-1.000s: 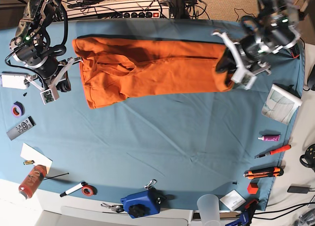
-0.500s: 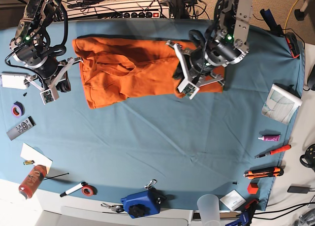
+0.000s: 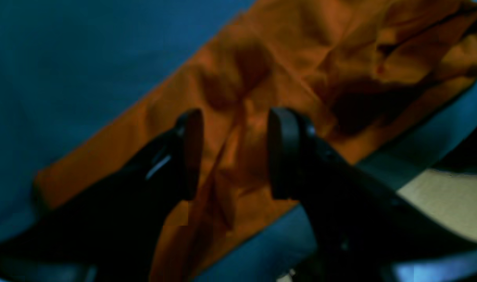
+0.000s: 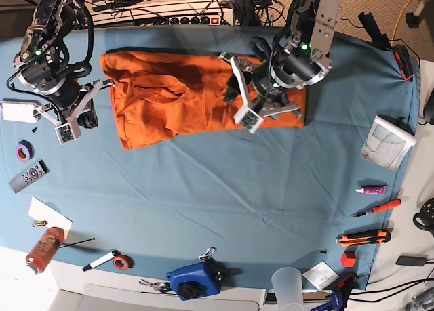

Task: Layout the t-shirt on the table in an organized manner, then fold the t-shirt properly
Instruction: 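Move the left gripper to the strip's end and grasp it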

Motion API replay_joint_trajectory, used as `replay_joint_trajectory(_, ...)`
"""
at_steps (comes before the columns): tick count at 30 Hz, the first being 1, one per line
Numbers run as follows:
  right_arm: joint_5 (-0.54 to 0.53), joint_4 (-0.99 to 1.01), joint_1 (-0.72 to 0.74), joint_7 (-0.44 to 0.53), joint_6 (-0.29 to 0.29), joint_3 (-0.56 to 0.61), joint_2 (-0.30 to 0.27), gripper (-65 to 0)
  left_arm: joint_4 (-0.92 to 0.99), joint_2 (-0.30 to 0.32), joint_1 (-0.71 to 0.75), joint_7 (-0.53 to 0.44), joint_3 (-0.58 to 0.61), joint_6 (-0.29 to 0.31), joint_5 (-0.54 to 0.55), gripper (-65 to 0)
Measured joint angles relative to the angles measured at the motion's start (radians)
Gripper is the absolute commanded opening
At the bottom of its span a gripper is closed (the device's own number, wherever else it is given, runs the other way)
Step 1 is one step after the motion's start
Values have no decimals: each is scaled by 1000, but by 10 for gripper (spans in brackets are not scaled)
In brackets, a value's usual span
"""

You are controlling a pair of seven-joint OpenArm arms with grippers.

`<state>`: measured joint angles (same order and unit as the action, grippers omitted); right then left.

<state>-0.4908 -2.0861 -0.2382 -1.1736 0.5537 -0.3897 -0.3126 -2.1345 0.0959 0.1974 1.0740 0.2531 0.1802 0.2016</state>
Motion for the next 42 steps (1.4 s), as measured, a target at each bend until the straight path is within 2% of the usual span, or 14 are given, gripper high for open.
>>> replay_joint_trajectory(5,39,0,0,4,0,0,0,-604,-149,-8,37,-24,0,-3,-35,-380)
replay_joint_trajectory(8,37,0,0,4,0,0,0,-604,-116,-8,62,-21,0,-34,-116,-380)
replay_joint_trajectory(13,8,0,0,3,0,0,0,-604,-12,-8,61,-24,-1,-26,-144,-380)
replay_joint_trajectory(14,8,0,0,3,0,0,0,-604,-5,-8,62,-18,1,-23,-186,-380)
replay_joint_trajectory(17,7,0,0,3,0,0,0,-604,-6,-7,60,5,-2,-90,-335,-380)
replay_joint_trajectory(18,7,0,0,2,-5,0,0,-604,-6,-7,60,14,-10,-88,-359,-380)
replay_joint_trajectory(26,8,0,11,7,-4,-37,0,-599,-6,32,60,18,-63,-92,-306,-380)
replay_joint_trajectory(28,7,0,23,3,-2,-37,0,-525,-6,32,60,18,-65,-91,-306,-380)
replay_joint_trajectory(31,8,0,18,2,-3,-37,0,-359,-6,31,60,18,-65,-91,-298,-380)
replay_joint_trajectory(32,8,0,13,2,-3,-37,-1,-338,-6,32,60,18,-65,-91,-298,-380)
replay_joint_trajectory(34,7,0,2,-4,-4,-37,0,-336,-6,32,60,18,-65,-91,-299,-380)
replay_joint_trajectory(36,-45,0,-1,-80,-32,-38,0,-336,-6,32,62,18,-65,-91,-298,-380)
replay_joint_trajectory(38,-93,13,-3,-64,-52,-38,-1,-336,-6,32,62,18,-65,-91,-298,-380)
replay_joint_trajectory(42,-94,141,3,19,-57,-38,0,-337,-6,32,62,6,-65,-76,-247,-380)
